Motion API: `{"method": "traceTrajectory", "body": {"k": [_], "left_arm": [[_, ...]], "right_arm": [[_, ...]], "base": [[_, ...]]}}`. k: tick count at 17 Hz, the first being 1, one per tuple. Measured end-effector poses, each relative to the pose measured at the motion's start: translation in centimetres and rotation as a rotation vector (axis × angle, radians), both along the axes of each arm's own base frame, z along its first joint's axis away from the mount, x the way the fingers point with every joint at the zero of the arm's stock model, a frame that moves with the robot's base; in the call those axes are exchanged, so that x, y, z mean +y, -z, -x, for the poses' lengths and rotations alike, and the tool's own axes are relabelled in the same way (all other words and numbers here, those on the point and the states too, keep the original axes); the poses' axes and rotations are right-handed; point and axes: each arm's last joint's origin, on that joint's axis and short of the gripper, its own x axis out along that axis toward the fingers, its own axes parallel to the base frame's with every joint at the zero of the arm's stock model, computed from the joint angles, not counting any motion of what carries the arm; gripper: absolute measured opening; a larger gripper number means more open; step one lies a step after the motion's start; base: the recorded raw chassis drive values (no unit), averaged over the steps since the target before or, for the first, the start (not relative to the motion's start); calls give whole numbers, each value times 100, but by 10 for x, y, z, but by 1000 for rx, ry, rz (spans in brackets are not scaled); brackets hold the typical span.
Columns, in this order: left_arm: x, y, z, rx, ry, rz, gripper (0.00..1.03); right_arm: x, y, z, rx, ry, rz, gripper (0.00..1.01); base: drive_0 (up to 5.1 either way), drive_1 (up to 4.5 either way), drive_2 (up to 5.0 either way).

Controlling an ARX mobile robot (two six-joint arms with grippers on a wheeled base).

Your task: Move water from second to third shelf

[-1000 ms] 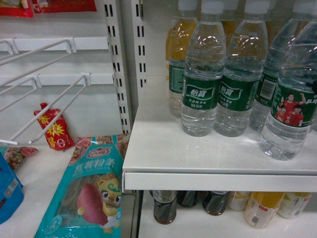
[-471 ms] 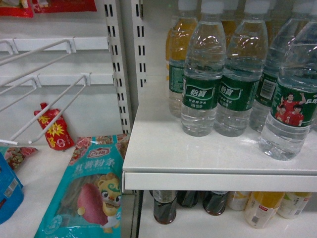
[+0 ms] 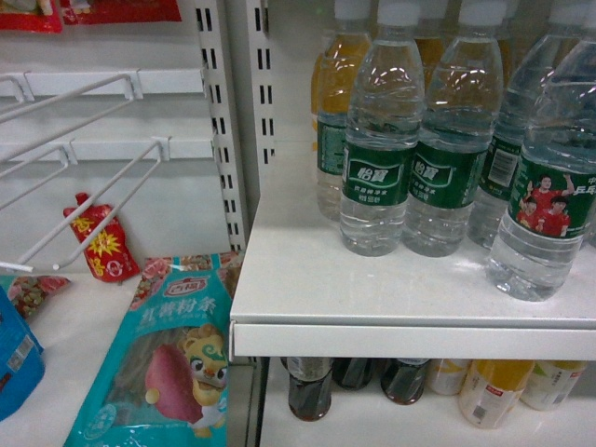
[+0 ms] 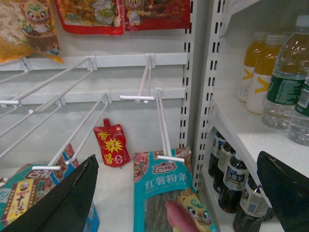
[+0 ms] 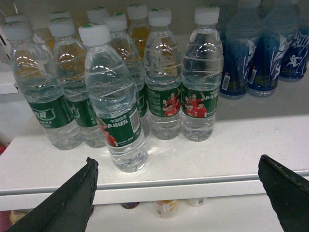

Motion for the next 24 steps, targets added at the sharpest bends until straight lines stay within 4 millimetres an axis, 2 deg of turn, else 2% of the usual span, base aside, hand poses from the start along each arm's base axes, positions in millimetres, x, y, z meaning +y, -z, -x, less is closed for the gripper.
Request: {"method": "traceTrajectory", "body": {"k": [1, 2, 5, 6, 11, 14, 16, 19, 21, 24], "left_arm": [[0, 0, 0, 0, 0, 0, 98], [0, 0, 0, 1, -1, 0, 98], [0, 0, 0, 0, 0, 0, 98], [0, 0, 0, 0, 0, 0, 98], [0, 0, 0, 0, 0, 0, 98], [0, 0, 0, 0, 0, 0, 98], [0, 0, 0, 0, 0, 0, 98], [0, 0, 0, 0, 0, 0, 98], [0, 0, 0, 0, 0, 0, 98], [0, 0, 0, 0, 0, 0, 98]], "right_arm": [[-3, 2, 1, -122, -19, 13, 89], [-4, 10, 5, -178, -15, 35, 74], [-4, 15, 9, -171, -19, 51, 38], [-4, 15, 9, -174, -20, 53, 32], [-4, 14, 8, -166, -20, 54, 17], [-4, 14, 9, -170, -20, 56, 2], [-4, 34, 17, -185, -20, 58, 2], [-4, 42, 20, -179, -20, 58, 2], [-4, 50, 29, -147, -23, 58, 2], [-4, 53, 31, -189, -22, 58, 2]], "base": [[0, 0, 0], [0, 0, 0], [0, 0, 0], [0, 0, 0], [0, 0, 0], [0, 0, 0], [0, 0, 0], [0, 0, 0], [0, 0, 0], [0, 0, 0]]}}
